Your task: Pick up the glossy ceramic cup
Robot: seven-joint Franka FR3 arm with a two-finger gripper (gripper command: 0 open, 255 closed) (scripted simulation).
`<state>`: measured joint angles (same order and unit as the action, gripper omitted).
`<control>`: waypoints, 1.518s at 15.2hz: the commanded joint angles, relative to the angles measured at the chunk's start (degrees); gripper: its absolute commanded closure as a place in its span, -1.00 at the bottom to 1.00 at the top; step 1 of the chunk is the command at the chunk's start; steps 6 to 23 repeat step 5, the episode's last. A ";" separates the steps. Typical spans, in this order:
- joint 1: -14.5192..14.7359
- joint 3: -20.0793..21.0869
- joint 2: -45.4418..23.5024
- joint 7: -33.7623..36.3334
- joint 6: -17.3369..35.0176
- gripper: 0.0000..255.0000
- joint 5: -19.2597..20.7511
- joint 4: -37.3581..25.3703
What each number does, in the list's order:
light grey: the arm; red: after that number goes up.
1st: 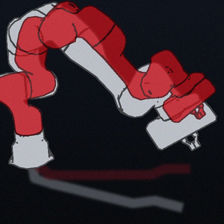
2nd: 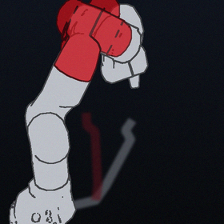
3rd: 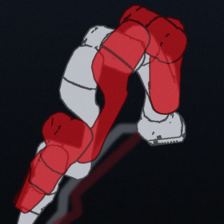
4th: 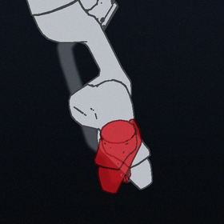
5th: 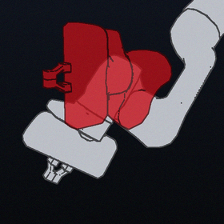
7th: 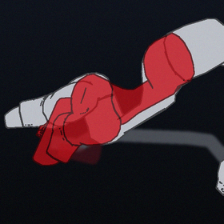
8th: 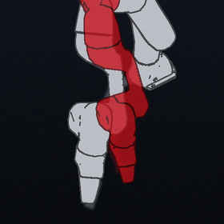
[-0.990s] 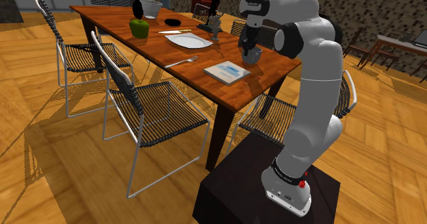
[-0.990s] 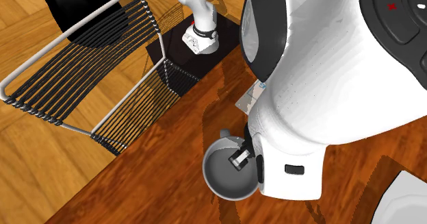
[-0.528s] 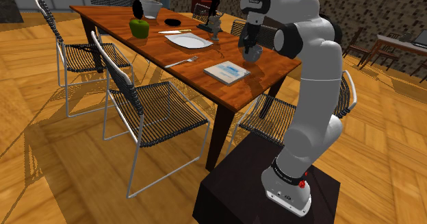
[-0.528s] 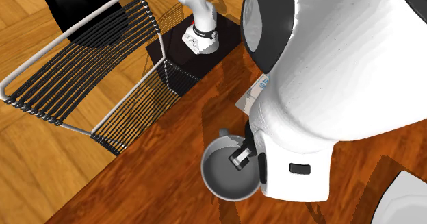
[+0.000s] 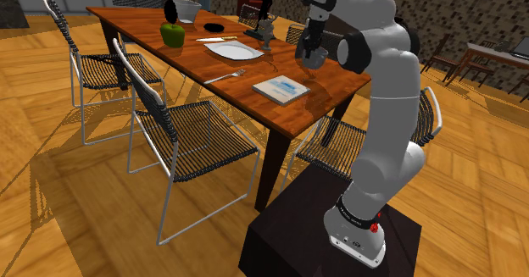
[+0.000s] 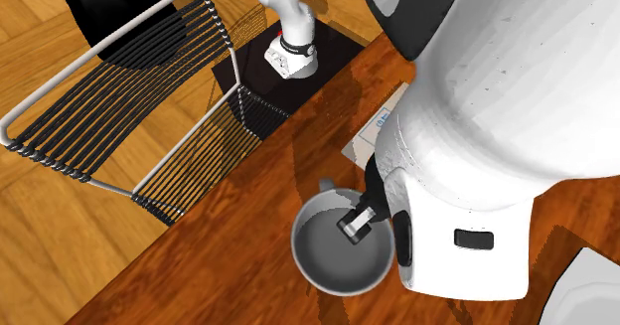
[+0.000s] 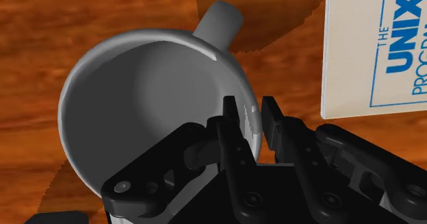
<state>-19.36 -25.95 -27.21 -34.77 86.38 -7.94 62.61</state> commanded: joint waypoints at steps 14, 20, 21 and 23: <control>-1.29 0.07 -1.64 -0.22 -4.40 1.00 -0.67 -6.09; -1.29 0.07 -1.64 -0.22 -4.40 1.00 -0.67 -6.09; -1.29 0.07 -1.64 -0.22 -4.40 1.00 -0.67 -6.09; -1.29 0.07 -1.64 -0.22 -4.40 1.00 -0.67 -6.09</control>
